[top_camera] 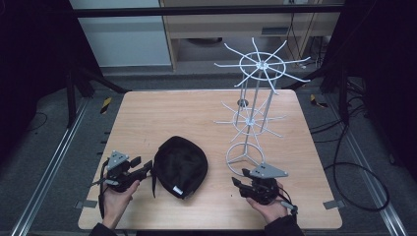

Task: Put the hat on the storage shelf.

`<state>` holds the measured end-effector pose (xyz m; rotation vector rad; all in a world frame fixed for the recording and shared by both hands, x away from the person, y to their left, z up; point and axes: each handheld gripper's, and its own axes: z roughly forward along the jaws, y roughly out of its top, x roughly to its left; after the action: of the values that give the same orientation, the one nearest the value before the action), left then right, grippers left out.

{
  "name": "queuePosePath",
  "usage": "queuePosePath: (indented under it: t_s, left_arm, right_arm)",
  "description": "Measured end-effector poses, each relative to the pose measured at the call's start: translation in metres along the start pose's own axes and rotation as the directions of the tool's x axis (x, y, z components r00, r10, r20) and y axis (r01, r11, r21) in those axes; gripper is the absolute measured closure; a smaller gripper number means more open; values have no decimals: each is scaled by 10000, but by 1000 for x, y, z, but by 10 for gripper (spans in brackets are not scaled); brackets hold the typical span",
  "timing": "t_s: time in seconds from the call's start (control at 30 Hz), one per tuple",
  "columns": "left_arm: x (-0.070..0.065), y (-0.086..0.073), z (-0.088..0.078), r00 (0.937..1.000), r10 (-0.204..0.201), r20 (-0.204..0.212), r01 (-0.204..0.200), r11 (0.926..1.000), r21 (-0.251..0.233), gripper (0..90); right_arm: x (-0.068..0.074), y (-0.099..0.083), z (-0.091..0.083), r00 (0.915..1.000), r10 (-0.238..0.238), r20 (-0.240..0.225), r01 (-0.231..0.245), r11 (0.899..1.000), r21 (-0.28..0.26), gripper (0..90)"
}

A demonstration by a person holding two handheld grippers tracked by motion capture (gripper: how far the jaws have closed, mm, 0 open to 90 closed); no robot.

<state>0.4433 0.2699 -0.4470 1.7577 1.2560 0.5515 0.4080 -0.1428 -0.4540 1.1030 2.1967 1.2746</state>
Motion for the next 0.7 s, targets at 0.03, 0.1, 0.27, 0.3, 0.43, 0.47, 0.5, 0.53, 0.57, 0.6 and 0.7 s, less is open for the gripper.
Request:
queuePosePath:
  t_s: [0.03, 0.1, 0.27, 0.3, 0.43, 0.47, 0.5, 0.53, 0.57, 0.6, 0.7]
  left_arm:
    - [-1, 1, 3, 10000, 10, 2, -10, 10000, 59, 477]
    - [-3, 3, 10, 10000, 84, 0, -84, 9997, 219, 479]
    - [-6, 2, 25, 9987, 458, -223, -443, 9970, 634, 508]
    - [-5, 2, 28, 9980, 565, -277, -543, 9957, 750, 517]
    - [-3, 1, 36, 9991, 415, -95, -402, 9936, 1052, 600]
    - [-3, 1, 38, 9992, 405, -36, -398, 9925, 1159, 640]
    - [-3, 1, 40, 9991, 430, -32, -422, 9907, 1290, 672]
    - [-3, 1, 42, 9992, 406, -3, -402, 9899, 1356, 715]
    - [-2, 0, 43, 9994, 353, 35, -354, 9890, 1434, 739]
    - [-2, 0, 43, 9993, 378, 62, -383, 9885, 1463, 776]
    - [-1, 0, 43, 9985, 488, 239, -518, 9876, 1482, 831]
  right_arm:
    - [3, 2, 3, 10000, -41, -66, 41, 10000, 6, 506]
    - [8, 6, 10, 9998, -127, -166, 129, 9998, 117, 507]
    - [17, 14, 25, 9992, -241, -326, 245, 9996, 115, 505]
    - [18, 16, 27, 9991, -232, -351, 236, 9996, 123, 505]
    - [22, 21, 38, 9990, -237, -389, 244, 9996, 174, 499]
    - [23, 22, 40, 9990, -200, -391, 210, 9995, 234, 496]
    - [24, 23, 43, 9990, -226, -381, 235, 9995, 232, 494]
    - [24, 25, 48, 9988, -304, -375, 313, 9992, 241, 489]
    - [25, 26, 50, 9989, -295, -365, 304, 9992, 258, 486]
    - [25, 27, 53, 9990, -267, -371, 277, 9992, 277, 482]
    - [26, 30, 61, 9990, -265, -354, 278, 9990, 350, 474]
